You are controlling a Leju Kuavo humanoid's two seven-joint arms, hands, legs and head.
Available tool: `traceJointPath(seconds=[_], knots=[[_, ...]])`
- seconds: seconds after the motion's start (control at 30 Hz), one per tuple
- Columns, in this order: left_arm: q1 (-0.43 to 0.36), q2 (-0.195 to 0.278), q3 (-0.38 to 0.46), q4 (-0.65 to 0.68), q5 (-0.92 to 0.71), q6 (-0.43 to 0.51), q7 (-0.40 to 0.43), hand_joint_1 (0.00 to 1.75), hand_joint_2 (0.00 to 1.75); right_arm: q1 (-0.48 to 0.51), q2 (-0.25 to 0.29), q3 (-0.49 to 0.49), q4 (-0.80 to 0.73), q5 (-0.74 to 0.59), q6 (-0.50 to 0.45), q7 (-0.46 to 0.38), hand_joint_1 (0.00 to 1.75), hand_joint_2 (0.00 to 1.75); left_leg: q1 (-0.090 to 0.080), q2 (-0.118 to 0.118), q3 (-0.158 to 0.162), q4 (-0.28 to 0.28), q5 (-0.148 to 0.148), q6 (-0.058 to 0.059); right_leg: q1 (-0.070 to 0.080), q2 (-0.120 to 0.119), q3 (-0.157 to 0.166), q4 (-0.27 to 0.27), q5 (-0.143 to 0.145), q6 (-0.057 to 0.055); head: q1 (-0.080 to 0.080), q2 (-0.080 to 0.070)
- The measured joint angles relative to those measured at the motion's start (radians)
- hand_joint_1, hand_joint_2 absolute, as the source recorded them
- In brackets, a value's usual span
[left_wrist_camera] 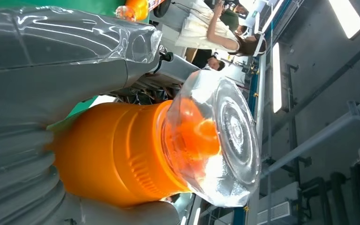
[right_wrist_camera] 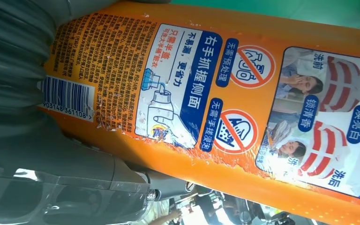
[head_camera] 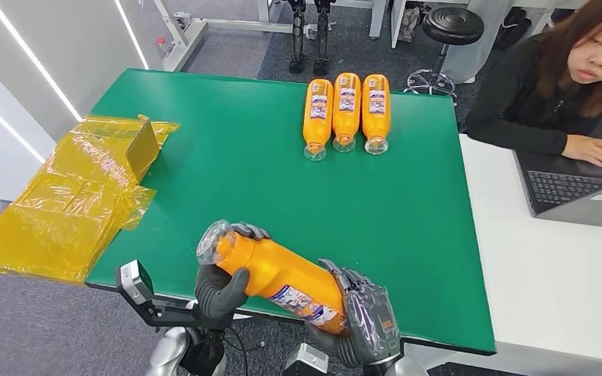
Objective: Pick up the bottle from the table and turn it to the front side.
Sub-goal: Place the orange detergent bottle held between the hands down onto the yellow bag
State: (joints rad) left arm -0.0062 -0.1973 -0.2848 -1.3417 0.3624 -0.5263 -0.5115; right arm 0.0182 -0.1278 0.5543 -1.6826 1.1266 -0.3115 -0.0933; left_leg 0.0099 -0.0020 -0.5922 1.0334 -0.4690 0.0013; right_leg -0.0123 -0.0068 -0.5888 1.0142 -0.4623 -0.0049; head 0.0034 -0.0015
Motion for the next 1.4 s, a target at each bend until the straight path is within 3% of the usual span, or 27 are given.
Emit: traceJointPath(seconds=[0.1,0.13,0.23,0.27,0.5,0.87,1.03,1.2,1.4], knots=[[-0.004,0.003,-0.003,0.000,0.016,-0.003,0.002,1.75,1.75,-0.006,0.002,0.002,0.000,-0.011,0.006,-0.001,1.75,1.75,0.000,0.000,0.000,0.000,0.000,0.000,0.000,0.000,0.000,0.000,0.000,0.000,0.000,0.000],[-0.006,0.005,-0.003,0.000,0.021,-0.002,0.004,1.75,1.75,-0.009,0.005,0.003,0.000,-0.011,0.013,0.000,1.58,1.75,0.000,0.000,0.000,0.000,0.000,0.000,0.000,0.000,0.000,0.000,0.000,0.000,0.000,0.000],[-0.014,0.009,-0.004,0.000,0.032,0.003,0.010,1.75,1.75,-0.021,0.019,0.006,0.000,-0.002,0.044,0.012,0.27,1.75,0.000,0.000,0.000,0.000,0.000,0.000,0.000,0.000,0.000,0.000,0.000,0.000,0.000,0.000],[-0.017,0.009,-0.004,0.000,0.035,0.006,0.013,1.75,1.75,-0.025,0.026,0.007,0.000,0.003,0.055,0.017,0.00,1.75,0.000,0.000,0.000,0.000,0.000,0.000,0.000,0.000,0.000,0.000,0.000,0.000,0.000,0.000],[-0.037,0.010,-0.011,0.000,0.040,0.033,0.028,1.75,1.75,-0.028,0.070,0.010,-0.024,0.025,0.070,0.013,0.00,1.75,0.000,0.000,0.000,0.000,0.000,0.000,0.000,0.000,0.000,0.000,0.000,0.000,0.000,0.000],[-0.037,0.017,-0.012,0.000,0.013,0.077,0.012,1.75,1.75,0.002,0.069,0.006,-0.028,0.023,-0.023,-0.023,0.00,1.75,0.000,0.000,0.000,0.000,0.000,0.000,0.000,0.000,0.000,0.000,0.000,0.000,0.000,0.000],[-0.049,0.031,-0.008,0.000,-0.160,0.203,-0.045,1.75,1.75,0.004,0.068,0.004,-0.028,0.011,-0.049,-0.024,0.00,1.75,0.000,0.000,0.000,0.000,0.000,0.000,0.000,0.000,0.000,0.000,0.000,0.000,0.000,0.000],[-0.110,0.062,0.025,0.001,-0.402,0.363,-0.084,1.75,1.75,0.001,0.068,0.006,-0.025,-0.007,-0.049,-0.028,0.00,1.75,0.000,0.000,0.000,0.000,0.001,-0.001,0.000,0.000,0.000,0.001,0.000,0.000,0.000,0.000],[-0.150,0.082,0.056,0.001,-0.485,0.407,-0.086,1.75,1.75,-0.005,0.068,0.010,-0.019,-0.013,-0.045,-0.030,0.00,1.75,0.000,0.000,0.000,0.000,0.001,-0.001,0.000,0.000,0.000,0.001,0.000,0.000,0.000,0.000]])
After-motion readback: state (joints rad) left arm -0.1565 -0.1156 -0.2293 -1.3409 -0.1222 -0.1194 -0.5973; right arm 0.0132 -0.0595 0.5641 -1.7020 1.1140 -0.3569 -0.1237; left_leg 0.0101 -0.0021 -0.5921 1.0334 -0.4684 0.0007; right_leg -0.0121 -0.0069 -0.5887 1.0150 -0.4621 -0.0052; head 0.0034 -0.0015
